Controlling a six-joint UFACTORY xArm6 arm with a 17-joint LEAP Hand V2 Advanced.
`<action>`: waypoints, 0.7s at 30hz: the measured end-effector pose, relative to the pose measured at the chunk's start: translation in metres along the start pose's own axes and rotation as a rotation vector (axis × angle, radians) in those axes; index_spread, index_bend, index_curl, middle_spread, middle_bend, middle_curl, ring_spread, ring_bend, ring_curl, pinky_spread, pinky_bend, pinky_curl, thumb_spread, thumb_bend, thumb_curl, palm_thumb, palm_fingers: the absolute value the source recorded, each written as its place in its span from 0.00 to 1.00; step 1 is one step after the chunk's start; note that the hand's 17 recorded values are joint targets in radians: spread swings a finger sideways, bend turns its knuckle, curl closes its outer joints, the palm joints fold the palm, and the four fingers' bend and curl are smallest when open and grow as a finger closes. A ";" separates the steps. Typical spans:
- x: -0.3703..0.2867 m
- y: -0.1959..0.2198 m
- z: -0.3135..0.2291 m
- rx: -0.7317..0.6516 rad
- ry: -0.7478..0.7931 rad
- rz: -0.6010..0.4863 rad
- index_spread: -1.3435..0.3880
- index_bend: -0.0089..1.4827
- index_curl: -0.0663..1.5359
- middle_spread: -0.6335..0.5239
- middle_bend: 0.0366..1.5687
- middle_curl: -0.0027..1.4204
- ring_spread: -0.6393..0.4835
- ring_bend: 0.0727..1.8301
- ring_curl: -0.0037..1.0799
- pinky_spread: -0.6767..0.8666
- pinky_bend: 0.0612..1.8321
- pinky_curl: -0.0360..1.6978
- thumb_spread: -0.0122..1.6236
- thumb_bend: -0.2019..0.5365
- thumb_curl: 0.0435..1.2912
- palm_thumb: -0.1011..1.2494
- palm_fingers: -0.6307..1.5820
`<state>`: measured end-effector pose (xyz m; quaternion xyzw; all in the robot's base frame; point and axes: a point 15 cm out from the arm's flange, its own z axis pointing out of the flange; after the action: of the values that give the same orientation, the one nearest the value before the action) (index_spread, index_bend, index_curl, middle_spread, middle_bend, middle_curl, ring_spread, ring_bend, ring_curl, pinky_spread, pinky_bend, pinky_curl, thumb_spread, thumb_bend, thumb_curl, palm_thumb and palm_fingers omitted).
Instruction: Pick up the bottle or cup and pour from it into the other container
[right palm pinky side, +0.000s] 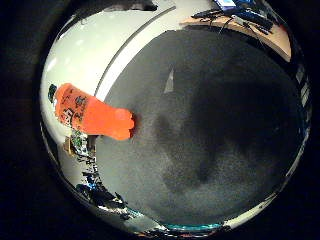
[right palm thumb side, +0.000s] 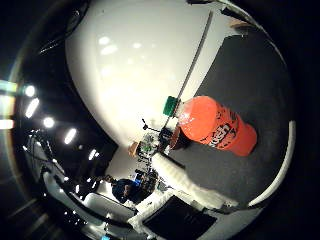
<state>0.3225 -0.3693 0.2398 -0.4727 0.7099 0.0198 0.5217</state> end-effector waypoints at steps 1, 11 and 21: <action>0.000 0.000 0.004 -0.006 -0.004 -0.002 0.67 0.11 0.22 0.57 0.23 0.26 0.69 0.28 0.21 0.70 0.40 0.02 0.60 0.23 0.20 0.40 0.38; -0.001 0.000 0.035 -0.052 -0.022 -0.012 0.67 0.11 0.22 0.57 0.23 0.26 0.69 0.29 0.20 0.70 0.42 0.02 0.59 0.23 0.20 0.38 0.38; -0.016 0.013 0.066 -0.106 -0.073 -0.022 0.66 0.11 0.22 0.55 0.23 0.26 0.68 0.30 0.19 0.70 0.44 0.02 0.58 0.23 0.20 0.35 0.39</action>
<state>0.3616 -0.3170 0.2162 -0.5062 0.6834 0.0688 0.5216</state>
